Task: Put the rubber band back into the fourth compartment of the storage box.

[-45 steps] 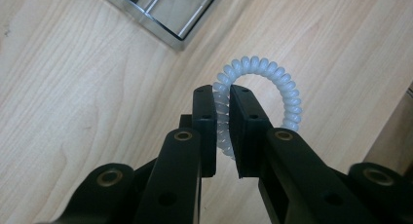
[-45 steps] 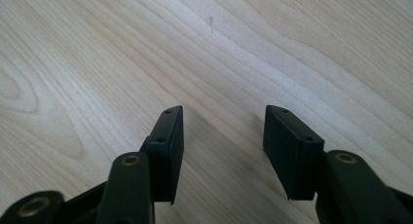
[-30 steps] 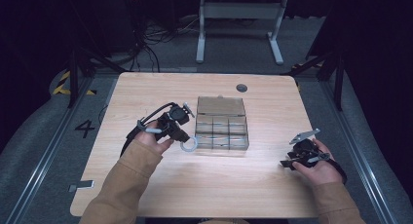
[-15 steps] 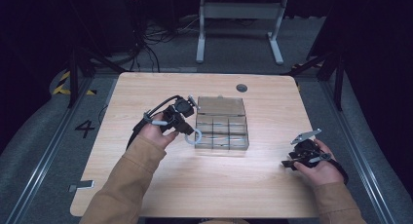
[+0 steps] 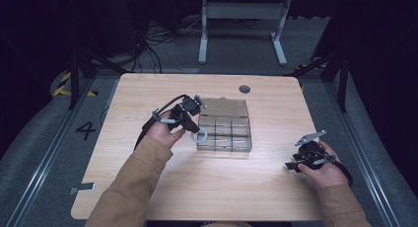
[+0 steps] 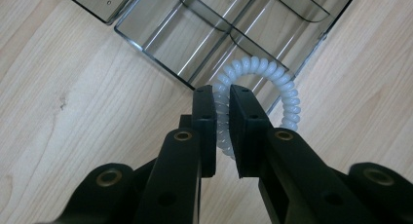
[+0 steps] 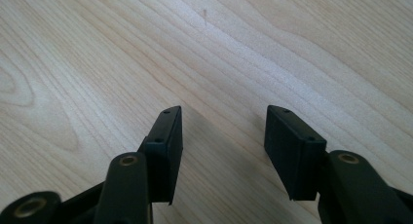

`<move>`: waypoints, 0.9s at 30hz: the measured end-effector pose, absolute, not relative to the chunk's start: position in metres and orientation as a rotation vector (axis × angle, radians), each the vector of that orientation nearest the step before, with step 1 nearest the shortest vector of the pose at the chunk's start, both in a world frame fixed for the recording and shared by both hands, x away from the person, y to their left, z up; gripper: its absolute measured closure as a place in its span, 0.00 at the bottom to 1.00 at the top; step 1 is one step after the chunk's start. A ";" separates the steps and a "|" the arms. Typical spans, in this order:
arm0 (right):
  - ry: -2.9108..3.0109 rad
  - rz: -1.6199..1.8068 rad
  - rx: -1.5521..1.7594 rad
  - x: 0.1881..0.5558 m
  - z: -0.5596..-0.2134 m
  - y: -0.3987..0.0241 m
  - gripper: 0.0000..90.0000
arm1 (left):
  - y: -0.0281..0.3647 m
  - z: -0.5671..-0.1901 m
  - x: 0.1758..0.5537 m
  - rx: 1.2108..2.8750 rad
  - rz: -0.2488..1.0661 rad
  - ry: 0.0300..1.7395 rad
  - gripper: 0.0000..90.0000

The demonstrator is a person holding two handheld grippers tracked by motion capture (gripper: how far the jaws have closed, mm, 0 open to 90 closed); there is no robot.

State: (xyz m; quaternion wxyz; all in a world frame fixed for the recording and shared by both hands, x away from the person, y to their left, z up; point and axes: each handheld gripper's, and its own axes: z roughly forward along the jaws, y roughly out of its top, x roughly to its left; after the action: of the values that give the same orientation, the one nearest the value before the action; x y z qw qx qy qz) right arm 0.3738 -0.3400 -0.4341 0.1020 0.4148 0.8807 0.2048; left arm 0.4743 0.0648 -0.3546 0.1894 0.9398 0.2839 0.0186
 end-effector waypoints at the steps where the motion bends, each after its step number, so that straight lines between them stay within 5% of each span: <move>1: 2.600 0.606 1.224 0.374 -0.434 -0.340 0.55 | 0.063 -0.355 0.475 2.646 0.055 0.797 0.91; 27: 2.583 0.626 1.209 0.372 -0.429 -0.339 0.55 | 0.038 -0.373 0.489 2.669 0.069 0.811 0.91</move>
State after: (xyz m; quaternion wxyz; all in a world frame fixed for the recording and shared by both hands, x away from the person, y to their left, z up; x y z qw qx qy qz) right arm 0.3722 -0.3392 -0.4290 0.1105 0.4116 0.8792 0.2132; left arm 0.4887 0.0381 -0.3730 0.1747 0.9418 0.2863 0.0244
